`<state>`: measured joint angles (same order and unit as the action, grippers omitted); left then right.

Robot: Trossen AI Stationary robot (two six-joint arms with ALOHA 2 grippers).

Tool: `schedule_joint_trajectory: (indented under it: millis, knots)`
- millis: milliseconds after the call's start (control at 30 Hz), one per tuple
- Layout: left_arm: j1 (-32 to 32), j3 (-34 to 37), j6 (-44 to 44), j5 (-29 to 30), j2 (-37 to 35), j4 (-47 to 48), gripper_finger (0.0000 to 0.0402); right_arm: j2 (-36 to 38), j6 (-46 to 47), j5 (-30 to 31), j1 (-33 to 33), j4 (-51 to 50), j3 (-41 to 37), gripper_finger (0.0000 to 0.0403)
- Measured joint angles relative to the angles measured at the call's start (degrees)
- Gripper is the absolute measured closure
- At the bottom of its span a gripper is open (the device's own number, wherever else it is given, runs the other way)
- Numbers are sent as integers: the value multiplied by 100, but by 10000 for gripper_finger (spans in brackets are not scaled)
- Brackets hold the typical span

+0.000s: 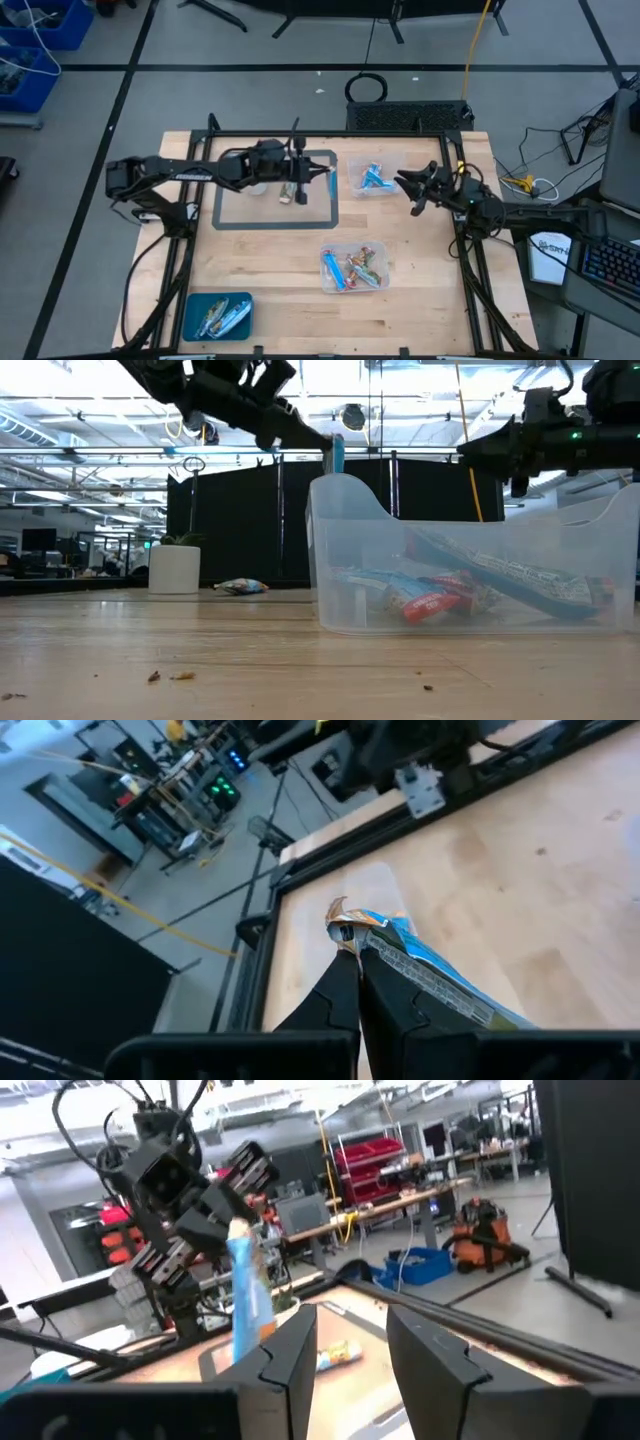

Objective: Pick and place Granola Bars by type
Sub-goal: Put the yellow granola bar into the top transparent bin

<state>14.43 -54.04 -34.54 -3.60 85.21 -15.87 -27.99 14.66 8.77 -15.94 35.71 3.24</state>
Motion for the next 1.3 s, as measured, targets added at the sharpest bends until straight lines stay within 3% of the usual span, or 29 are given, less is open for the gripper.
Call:
schedule_joint_trajectory:
  millis: [433,667,833,1033,1300]
  knots:
    - [231,-1,167,-309,183,-395,399,-2833,-624,-150,737,1150,1378,289]
    - [154,-2,205,-402,183,-242,400,-4234,-1501,-150,964,1403,2331,289]
    - [82,-2,169,-396,183,-123,400,-4812,-1696,-149,1000,1416,2896,289]
    - [38,-4,123,-389,183,-4,400,-5094,-1897,-135,845,1390,3052,282]
    - [0,-4,26,-391,181,69,400,-5137,-1732,-133,687,1290,3052,214]
